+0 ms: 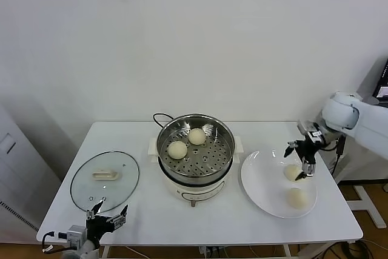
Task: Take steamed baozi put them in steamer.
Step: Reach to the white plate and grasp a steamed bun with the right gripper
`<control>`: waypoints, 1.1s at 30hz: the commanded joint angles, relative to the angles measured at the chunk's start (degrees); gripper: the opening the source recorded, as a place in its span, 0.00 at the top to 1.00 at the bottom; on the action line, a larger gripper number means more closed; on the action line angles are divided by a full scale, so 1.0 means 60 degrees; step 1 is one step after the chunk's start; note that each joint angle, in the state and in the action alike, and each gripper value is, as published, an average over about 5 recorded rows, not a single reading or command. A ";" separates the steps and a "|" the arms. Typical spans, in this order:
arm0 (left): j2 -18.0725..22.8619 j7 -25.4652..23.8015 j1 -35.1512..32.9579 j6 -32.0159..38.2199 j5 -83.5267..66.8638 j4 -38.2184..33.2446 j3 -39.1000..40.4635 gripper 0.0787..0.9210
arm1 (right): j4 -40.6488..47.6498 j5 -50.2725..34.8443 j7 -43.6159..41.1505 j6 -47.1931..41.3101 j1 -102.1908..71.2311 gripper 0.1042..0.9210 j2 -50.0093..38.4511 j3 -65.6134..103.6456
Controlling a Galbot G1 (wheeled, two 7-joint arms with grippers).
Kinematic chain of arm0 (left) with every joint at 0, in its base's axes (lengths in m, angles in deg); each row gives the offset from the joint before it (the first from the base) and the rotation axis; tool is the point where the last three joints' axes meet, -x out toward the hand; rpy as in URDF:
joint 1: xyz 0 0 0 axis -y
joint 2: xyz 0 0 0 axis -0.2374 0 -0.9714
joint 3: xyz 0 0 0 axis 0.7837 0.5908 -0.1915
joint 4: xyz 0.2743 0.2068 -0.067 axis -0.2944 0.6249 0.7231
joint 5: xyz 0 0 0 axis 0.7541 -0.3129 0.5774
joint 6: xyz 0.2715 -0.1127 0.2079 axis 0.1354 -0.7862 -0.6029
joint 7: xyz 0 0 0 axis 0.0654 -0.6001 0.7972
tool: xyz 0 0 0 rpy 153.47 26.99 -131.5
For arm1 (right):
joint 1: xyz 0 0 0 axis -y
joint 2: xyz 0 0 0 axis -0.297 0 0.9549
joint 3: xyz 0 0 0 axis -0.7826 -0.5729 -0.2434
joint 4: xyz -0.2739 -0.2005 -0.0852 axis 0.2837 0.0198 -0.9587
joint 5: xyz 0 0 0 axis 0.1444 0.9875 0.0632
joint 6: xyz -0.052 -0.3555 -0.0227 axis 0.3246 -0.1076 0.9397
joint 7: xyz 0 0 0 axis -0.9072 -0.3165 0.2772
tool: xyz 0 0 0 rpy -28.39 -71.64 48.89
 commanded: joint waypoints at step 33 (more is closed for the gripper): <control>0.0022 -0.0005 -0.0040 0.0045 0.0030 0.0260 0.0022 0.12 | 0.1372 0.2711 -0.0013 0.0975 -0.4229 0.20 0.0309 0.3176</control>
